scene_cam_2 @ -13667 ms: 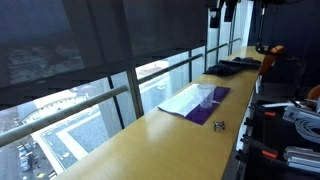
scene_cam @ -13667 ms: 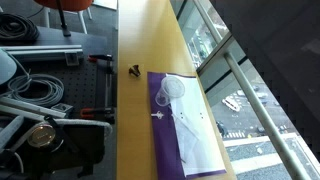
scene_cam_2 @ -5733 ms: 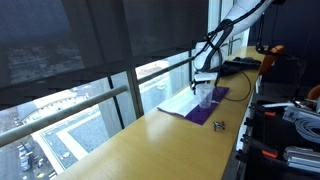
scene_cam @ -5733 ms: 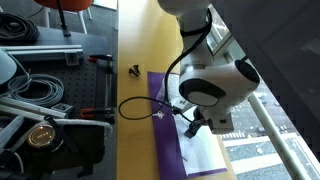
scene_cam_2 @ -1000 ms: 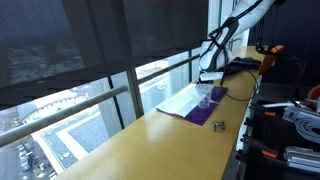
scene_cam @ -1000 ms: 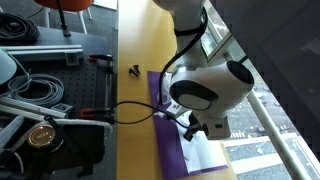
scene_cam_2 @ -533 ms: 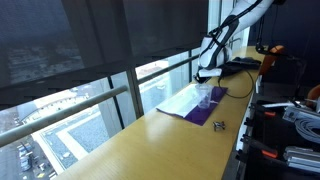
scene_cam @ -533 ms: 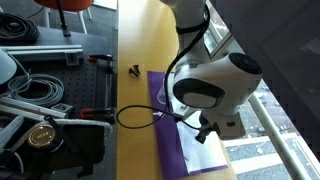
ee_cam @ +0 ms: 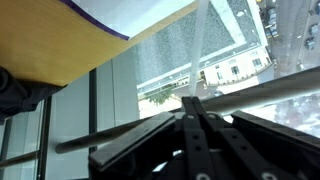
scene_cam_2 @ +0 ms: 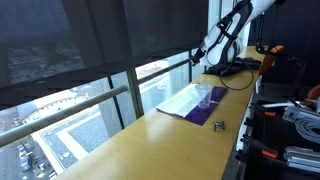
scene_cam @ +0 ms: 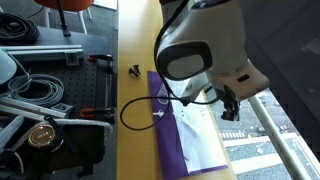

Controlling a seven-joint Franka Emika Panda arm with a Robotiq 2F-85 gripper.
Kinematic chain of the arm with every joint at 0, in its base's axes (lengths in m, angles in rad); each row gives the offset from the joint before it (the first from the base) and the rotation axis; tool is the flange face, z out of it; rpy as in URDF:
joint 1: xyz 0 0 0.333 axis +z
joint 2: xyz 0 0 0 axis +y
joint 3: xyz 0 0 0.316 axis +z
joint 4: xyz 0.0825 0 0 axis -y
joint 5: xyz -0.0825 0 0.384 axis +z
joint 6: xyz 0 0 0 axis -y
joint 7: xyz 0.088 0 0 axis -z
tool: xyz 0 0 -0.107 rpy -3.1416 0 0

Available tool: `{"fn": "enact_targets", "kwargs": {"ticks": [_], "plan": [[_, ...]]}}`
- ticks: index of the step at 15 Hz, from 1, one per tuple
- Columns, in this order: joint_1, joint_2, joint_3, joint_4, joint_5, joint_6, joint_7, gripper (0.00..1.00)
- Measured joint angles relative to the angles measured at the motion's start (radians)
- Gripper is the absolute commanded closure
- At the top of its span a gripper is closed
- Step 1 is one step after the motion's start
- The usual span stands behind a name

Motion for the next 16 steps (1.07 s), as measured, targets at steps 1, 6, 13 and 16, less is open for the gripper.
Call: {"fn": "enact_targets", "kwargs": {"ticks": [1, 6, 13, 16], "plan": [[0.059, -0.021, -0.038, -0.055, 0.011, 0.077, 0.000, 1.00], [0.359, -0.129, -0.209, -0.239, 0.146, 0.131, -0.035, 1.00], [0.611, -0.194, -0.346, -0.348, 0.213, 0.133, -0.092, 1.00], [0.638, -0.194, -0.355, -0.380, 0.206, 0.135, -0.123, 1.00]]}}
